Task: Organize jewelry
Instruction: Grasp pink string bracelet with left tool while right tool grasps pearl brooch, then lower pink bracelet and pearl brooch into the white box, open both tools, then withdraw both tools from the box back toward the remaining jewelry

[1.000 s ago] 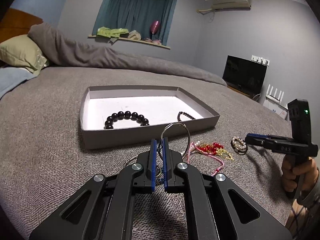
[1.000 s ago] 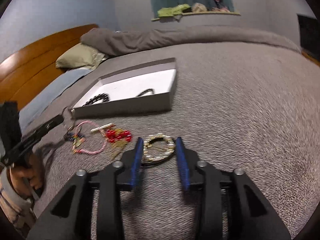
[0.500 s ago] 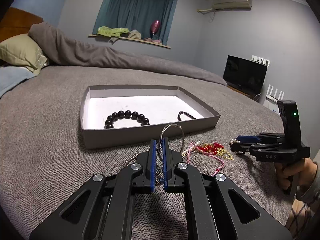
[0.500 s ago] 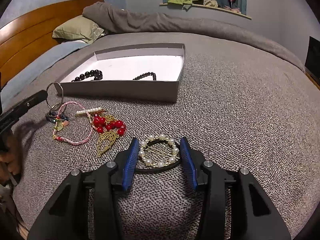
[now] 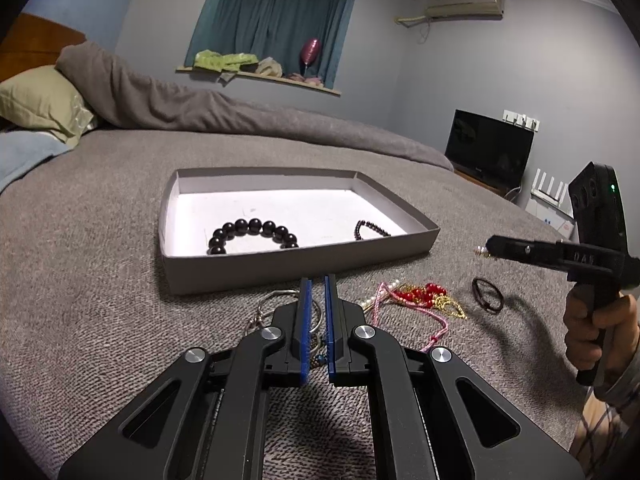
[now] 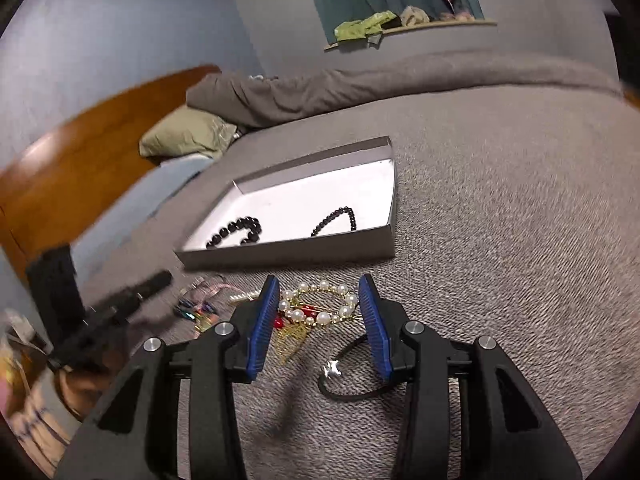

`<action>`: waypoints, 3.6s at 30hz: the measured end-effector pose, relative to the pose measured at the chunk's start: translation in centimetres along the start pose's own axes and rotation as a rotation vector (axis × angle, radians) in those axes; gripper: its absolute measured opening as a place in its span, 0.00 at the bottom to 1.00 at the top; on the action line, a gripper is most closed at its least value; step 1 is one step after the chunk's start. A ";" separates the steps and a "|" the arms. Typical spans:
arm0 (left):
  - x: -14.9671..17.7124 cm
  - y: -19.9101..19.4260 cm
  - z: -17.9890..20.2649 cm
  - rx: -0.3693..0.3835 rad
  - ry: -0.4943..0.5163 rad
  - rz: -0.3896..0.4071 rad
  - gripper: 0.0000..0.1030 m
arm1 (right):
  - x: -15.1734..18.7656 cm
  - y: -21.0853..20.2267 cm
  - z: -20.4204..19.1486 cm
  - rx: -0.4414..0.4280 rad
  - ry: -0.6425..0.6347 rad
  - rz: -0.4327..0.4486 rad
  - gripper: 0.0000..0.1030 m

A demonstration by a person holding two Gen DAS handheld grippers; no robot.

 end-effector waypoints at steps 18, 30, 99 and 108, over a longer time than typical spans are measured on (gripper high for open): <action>0.3 4.6 4.2 -0.023 0.187 -0.231 0.27 | -0.6 -0.7 1.6 -0.099 0.107 0.008 0.40; -2.9 1.3 3.9 0.068 0.133 -0.093 0.06 | -2.3 0.1 0.9 -0.056 0.067 0.003 0.40; -0.1 -0.2 -4.5 -0.131 -0.113 -0.101 0.78 | 0.7 1.7 2.7 0.271 -0.122 -0.083 0.69; 1.5 -0.5 0.5 -0.169 0.052 -0.107 0.88 | 4.1 0.1 3.3 0.261 -0.075 -0.068 0.75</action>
Point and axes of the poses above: each gripper's, at about its wrist camera, not at the fingertips, and y roughly the way its jaws point, z to its right, x to its underside, the point moved 3 cm from there along y, roughly the way its jaws point, and after that the axes turned 10 degrees about -z, right-handed, at the moved point
